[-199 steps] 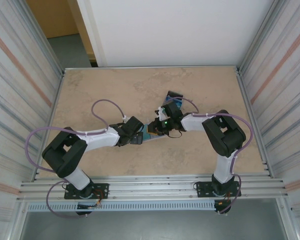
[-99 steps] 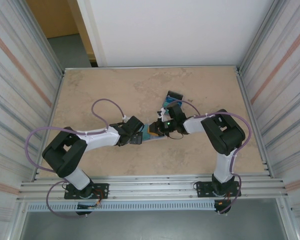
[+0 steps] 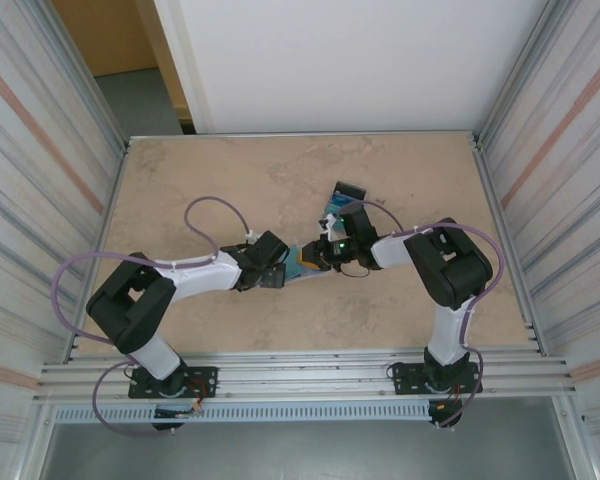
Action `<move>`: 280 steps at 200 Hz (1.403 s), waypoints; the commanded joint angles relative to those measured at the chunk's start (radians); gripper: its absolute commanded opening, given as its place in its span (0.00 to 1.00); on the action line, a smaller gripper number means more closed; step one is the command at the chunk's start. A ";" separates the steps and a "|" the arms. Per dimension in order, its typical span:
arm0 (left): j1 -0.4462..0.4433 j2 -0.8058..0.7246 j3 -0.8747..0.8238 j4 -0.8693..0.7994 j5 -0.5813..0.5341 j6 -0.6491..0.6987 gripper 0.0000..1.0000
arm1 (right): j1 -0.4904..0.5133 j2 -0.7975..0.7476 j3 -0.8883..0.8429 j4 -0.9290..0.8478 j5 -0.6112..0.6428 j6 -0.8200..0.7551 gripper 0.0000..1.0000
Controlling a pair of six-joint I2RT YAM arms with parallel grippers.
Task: Take the credit cards out of the card holder
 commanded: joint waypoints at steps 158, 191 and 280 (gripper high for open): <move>0.003 0.016 0.017 -0.039 -0.029 -0.019 0.99 | -0.034 0.010 -0.049 0.112 -0.049 0.064 0.15; 0.002 0.015 0.017 -0.040 -0.030 -0.019 0.99 | -0.036 0.011 -0.050 0.118 -0.049 0.068 0.15; 0.004 0.013 0.014 -0.040 -0.032 -0.019 0.98 | -0.049 0.010 -0.066 0.138 -0.043 0.080 0.09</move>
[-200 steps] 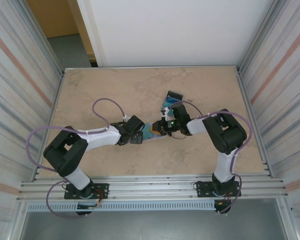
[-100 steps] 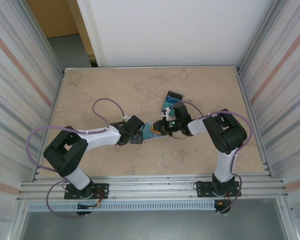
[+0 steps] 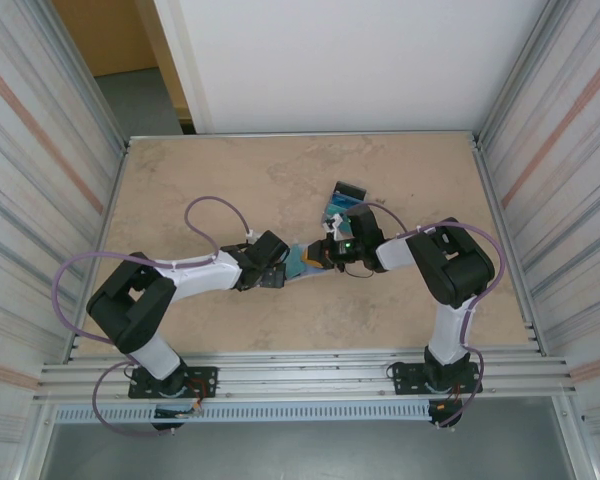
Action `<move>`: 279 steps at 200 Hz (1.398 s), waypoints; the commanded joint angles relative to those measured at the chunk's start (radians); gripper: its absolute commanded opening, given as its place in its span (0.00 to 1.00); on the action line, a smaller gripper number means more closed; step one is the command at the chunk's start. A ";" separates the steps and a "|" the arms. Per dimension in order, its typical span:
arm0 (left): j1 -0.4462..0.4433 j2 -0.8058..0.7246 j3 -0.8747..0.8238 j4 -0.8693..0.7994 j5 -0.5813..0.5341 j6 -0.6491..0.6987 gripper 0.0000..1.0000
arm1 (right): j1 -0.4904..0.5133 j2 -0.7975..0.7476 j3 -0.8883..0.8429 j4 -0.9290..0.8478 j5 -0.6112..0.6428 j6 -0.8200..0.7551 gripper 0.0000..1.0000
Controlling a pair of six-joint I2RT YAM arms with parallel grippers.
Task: Take the credit cards out of the card holder
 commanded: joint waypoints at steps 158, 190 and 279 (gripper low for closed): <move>0.007 -0.105 0.060 -0.041 -0.029 0.017 0.99 | -0.019 0.009 -0.034 -0.019 0.020 -0.024 0.09; 0.007 -0.079 0.094 -0.025 -0.017 0.039 0.99 | -0.016 0.011 -0.030 -0.020 0.021 -0.026 0.09; 0.008 0.073 0.141 0.013 0.019 0.055 0.99 | -0.004 0.015 -0.024 -0.026 0.025 -0.025 0.09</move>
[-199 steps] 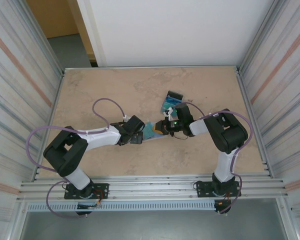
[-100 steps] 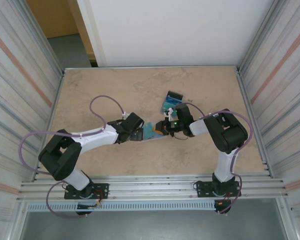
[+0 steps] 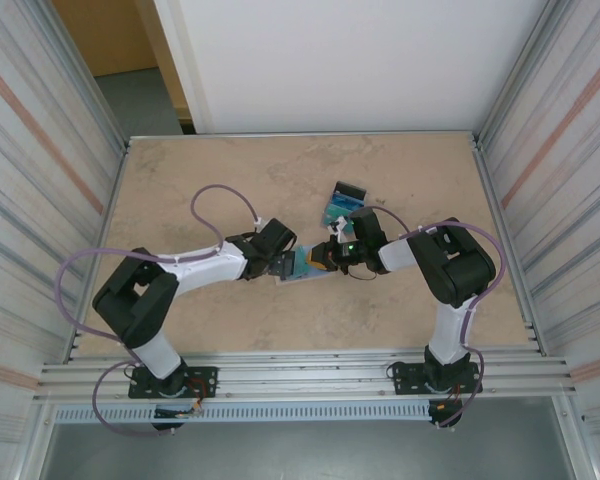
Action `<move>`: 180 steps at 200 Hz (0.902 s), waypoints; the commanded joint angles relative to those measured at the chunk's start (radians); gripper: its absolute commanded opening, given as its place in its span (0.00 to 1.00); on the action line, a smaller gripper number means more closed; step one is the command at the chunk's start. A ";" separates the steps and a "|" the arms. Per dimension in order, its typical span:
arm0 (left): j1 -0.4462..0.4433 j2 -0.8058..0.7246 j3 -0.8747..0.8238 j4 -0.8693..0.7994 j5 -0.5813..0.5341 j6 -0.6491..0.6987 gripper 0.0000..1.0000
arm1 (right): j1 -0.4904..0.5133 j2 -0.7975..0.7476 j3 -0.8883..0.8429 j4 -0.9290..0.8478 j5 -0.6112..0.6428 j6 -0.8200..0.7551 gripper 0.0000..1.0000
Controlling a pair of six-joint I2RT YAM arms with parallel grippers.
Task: Take the credit cards out of the card holder
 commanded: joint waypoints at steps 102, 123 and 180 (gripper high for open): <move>0.010 0.072 0.016 0.004 0.014 0.017 0.99 | 0.003 -0.005 -0.002 -0.022 0.000 -0.031 0.14; 0.011 0.075 0.014 0.003 0.019 0.017 0.99 | 0.012 -0.004 0.009 -0.013 -0.010 -0.031 0.16; 0.011 0.080 0.007 0.000 0.023 0.014 0.99 | 0.026 0.030 0.042 0.021 -0.020 -0.019 0.18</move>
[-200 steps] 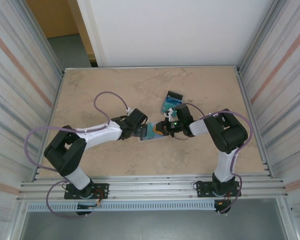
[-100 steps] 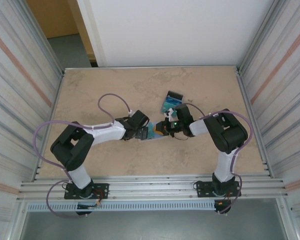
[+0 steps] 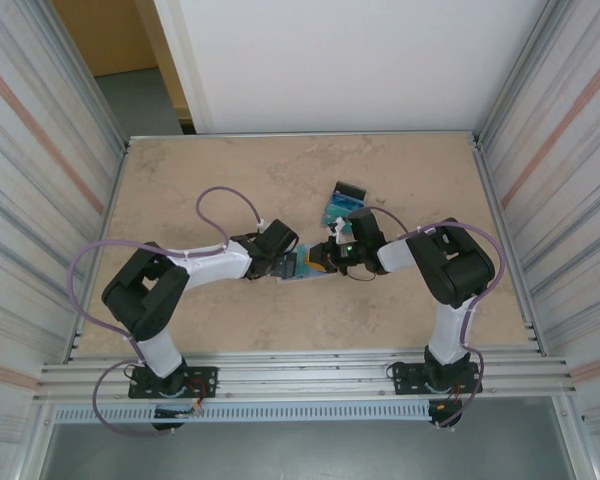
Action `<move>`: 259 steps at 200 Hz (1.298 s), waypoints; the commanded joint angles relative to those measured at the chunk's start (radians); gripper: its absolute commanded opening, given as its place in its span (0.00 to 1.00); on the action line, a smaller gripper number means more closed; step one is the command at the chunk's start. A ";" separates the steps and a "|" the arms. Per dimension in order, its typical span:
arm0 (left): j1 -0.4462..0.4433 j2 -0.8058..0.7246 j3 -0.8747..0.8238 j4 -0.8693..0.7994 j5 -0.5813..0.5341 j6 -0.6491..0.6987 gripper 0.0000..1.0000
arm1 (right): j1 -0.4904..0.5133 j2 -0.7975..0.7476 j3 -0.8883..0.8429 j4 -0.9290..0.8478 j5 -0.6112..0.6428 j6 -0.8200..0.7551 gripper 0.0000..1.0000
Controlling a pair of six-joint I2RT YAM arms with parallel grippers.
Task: Take the credit cards out of the card holder
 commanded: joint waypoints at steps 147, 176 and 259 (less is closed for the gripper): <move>0.012 0.001 -0.032 -0.035 -0.015 0.000 0.99 | -0.011 0.006 0.003 0.126 -0.034 0.034 0.12; 0.013 0.002 -0.032 -0.039 -0.017 0.000 0.99 | -0.023 -0.013 -0.018 0.132 -0.036 0.034 0.11; 0.036 -0.032 -0.052 -0.052 -0.042 0.008 0.99 | -0.067 -0.089 -0.053 0.014 -0.008 -0.046 0.07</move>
